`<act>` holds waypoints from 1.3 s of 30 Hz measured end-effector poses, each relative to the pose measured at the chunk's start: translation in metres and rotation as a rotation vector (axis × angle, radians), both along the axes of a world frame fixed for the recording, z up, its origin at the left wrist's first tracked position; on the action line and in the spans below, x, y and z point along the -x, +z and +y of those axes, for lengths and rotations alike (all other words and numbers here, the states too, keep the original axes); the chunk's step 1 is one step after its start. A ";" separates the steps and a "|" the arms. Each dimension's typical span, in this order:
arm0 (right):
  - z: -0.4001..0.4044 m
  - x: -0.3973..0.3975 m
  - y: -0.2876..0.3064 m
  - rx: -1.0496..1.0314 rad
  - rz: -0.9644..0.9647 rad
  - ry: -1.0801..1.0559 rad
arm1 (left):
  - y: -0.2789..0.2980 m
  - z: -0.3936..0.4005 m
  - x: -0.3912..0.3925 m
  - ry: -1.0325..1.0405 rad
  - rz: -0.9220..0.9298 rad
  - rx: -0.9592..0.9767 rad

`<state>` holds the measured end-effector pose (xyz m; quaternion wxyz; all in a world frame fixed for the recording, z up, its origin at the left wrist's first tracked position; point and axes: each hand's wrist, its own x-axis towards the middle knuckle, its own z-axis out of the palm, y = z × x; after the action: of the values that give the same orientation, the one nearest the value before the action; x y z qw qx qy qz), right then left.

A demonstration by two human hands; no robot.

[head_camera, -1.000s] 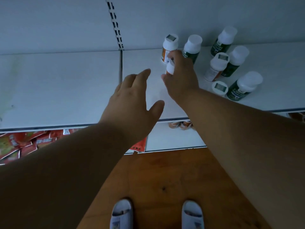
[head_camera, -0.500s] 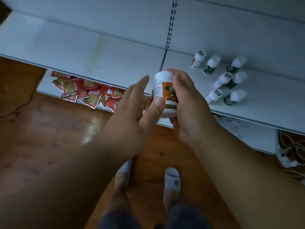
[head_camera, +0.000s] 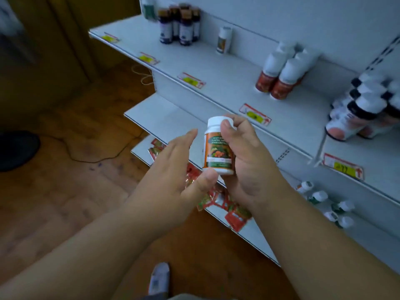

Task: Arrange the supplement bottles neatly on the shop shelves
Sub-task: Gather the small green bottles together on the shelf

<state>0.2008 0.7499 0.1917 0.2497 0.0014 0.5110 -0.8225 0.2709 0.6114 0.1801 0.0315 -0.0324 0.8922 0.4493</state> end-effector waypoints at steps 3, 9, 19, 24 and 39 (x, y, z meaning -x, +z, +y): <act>-0.058 0.021 0.027 -0.014 0.121 0.029 | 0.028 -0.054 0.006 0.033 0.128 0.182; -0.123 0.068 0.054 -0.122 0.218 0.007 | 0.056 -0.127 0.057 0.014 0.160 0.223; -0.161 0.233 0.036 -0.372 0.450 -0.060 | 0.034 -0.171 0.219 -0.059 0.141 0.393; -0.186 0.297 0.033 -0.540 0.518 -0.130 | 0.031 -0.199 0.301 -0.127 0.182 0.424; -0.182 0.434 0.000 -1.482 0.519 -0.493 | 0.018 -0.216 0.519 -0.629 0.404 0.761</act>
<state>-0.2330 0.5679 0.1916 -0.1300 0.0880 0.9479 -0.2771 -0.2485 0.3951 0.1983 -0.0216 0.3144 0.9471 0.0602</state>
